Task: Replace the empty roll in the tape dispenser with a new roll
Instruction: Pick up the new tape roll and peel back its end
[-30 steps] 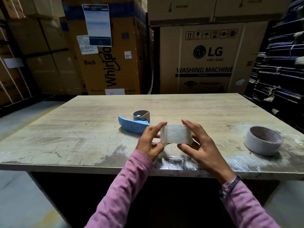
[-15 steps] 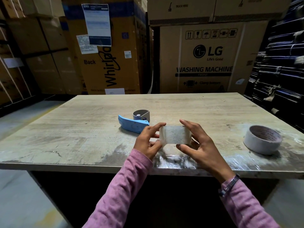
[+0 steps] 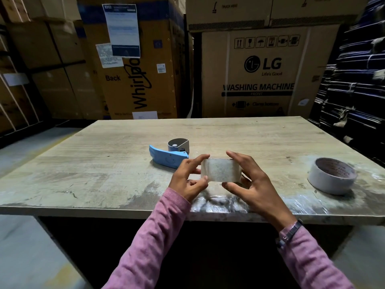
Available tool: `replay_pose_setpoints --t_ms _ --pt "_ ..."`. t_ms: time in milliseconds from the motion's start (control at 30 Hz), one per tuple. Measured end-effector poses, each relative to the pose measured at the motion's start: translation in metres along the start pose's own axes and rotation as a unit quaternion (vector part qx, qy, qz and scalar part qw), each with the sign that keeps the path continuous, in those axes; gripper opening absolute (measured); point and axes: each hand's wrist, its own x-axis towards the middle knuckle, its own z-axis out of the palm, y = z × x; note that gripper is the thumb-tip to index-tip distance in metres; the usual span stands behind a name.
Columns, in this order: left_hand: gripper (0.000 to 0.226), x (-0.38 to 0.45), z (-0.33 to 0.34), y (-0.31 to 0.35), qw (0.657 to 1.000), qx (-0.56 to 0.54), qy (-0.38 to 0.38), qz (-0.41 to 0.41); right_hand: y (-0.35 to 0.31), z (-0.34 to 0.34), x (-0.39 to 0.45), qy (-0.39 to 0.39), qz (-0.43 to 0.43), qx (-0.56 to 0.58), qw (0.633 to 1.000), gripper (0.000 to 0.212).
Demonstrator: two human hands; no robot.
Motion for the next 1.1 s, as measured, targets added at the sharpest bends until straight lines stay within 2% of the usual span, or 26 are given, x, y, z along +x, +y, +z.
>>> replay_pose_setpoints --t_ms 300,467,667,733,933,1100 --pt "0.063 -0.003 0.003 -0.004 1.0 -0.016 0.019 0.011 0.003 0.0 0.0 0.024 0.004 -0.01 1.0 0.072" --pt "0.027 -0.012 0.01 -0.001 0.994 -0.034 0.1 0.034 0.003 0.003 0.0 0.037 -0.006 -0.006 0.999 0.07" --pt "0.017 -0.018 0.019 -0.007 0.97 0.089 0.202 0.104 0.005 0.008 0.001 0.042 -0.04 -0.061 0.996 0.071" --pt "0.011 -0.02 0.022 -0.007 0.961 0.126 0.226 0.1 0.006 0.009 0.001 0.046 -0.055 -0.073 0.995 0.07" --pt "0.006 -0.016 0.021 -0.009 0.97 0.073 0.231 0.022 0.004 0.008 0.0 0.059 -0.072 -0.125 0.988 0.069" --pt "0.009 -0.016 0.026 -0.001 0.955 0.166 0.237 0.072 0.004 0.009 0.0 0.061 -0.081 -0.152 0.983 0.068"
